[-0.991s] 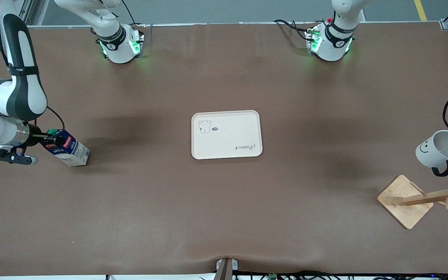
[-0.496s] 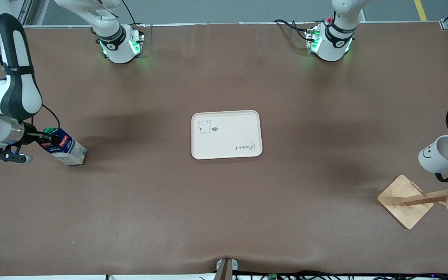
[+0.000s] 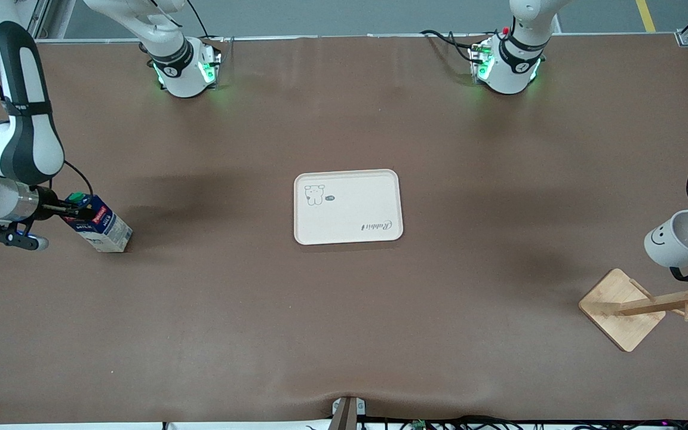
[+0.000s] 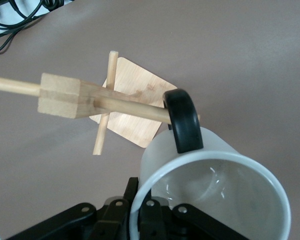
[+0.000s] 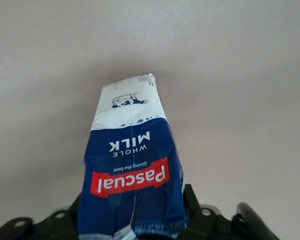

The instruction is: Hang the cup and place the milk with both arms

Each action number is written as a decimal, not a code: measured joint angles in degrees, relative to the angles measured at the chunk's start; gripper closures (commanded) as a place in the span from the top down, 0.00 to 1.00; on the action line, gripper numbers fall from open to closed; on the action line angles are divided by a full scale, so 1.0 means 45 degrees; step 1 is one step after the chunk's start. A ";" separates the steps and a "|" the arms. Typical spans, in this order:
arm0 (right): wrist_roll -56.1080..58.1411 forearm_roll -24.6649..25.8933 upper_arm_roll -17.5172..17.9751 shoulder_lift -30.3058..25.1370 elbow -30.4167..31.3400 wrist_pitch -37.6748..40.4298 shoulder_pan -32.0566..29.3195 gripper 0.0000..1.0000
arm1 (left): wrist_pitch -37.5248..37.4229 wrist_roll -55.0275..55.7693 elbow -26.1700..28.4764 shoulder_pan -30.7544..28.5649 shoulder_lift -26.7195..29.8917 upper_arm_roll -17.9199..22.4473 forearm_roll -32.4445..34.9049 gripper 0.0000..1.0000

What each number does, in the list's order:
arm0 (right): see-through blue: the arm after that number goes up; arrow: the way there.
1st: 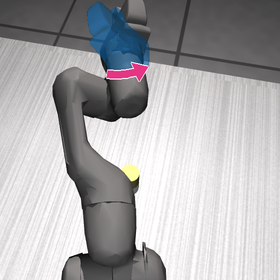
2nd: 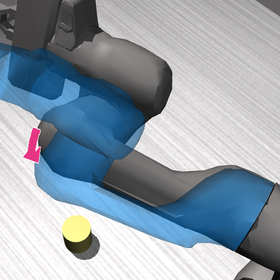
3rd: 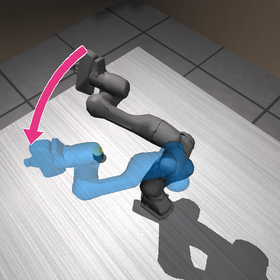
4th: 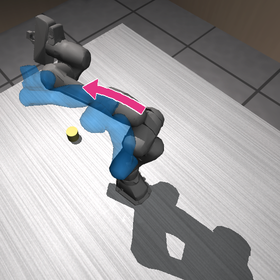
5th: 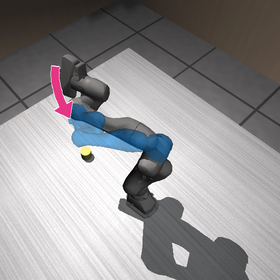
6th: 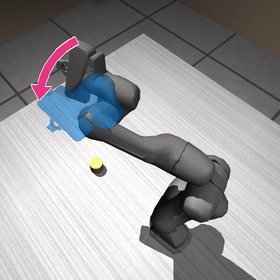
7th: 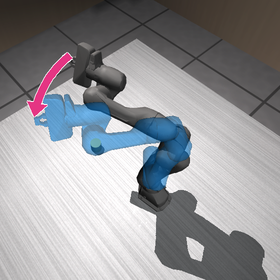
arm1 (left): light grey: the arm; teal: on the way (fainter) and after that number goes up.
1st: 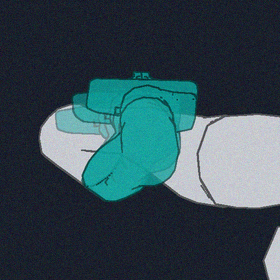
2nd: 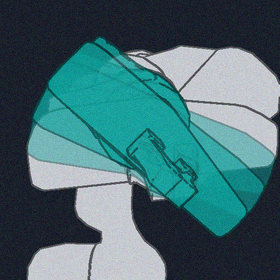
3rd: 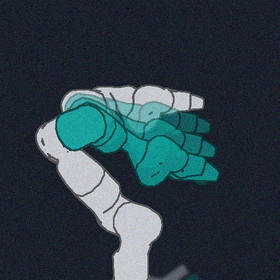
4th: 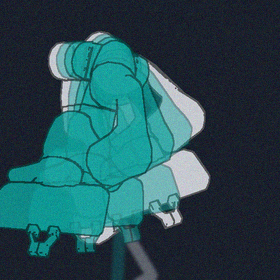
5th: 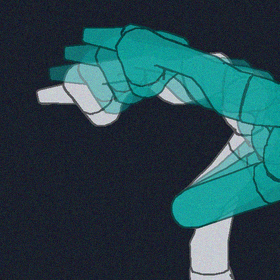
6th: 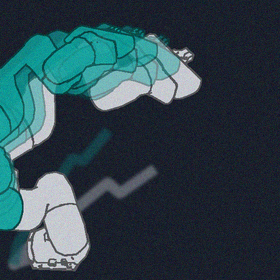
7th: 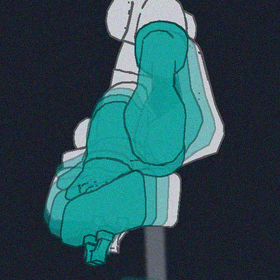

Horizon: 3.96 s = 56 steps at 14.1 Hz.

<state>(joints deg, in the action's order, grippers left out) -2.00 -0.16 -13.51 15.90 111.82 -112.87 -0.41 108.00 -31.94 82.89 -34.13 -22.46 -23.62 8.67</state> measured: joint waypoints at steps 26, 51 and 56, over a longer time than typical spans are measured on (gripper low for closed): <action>0.1234 0.0034 0.0093 0.0706 -0.1094 0.0784 -0.0001 1.00 | -0.3811 0.4628 -0.0395 0.0038 0.2602 -0.1135 -0.0750 1.00; 0.2628 -0.0424 0.0195 -0.0992 -0.9663 0.9815 0.0109 1.00 | -0.4468 0.7636 0.2835 0.7572 0.6679 0.4559 -0.1906 1.00; 0.2154 -0.0424 0.0254 -0.2738 -0.7906 0.8871 0.0146 1.00 | -0.4279 0.7643 0.2902 0.7553 0.6731 0.4637 -0.1906 1.00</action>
<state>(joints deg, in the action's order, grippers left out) 7.69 -2.07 -12.37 3.58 76.24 -72.95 0.24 88.75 2.45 95.95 -0.14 7.83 -2.76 0.10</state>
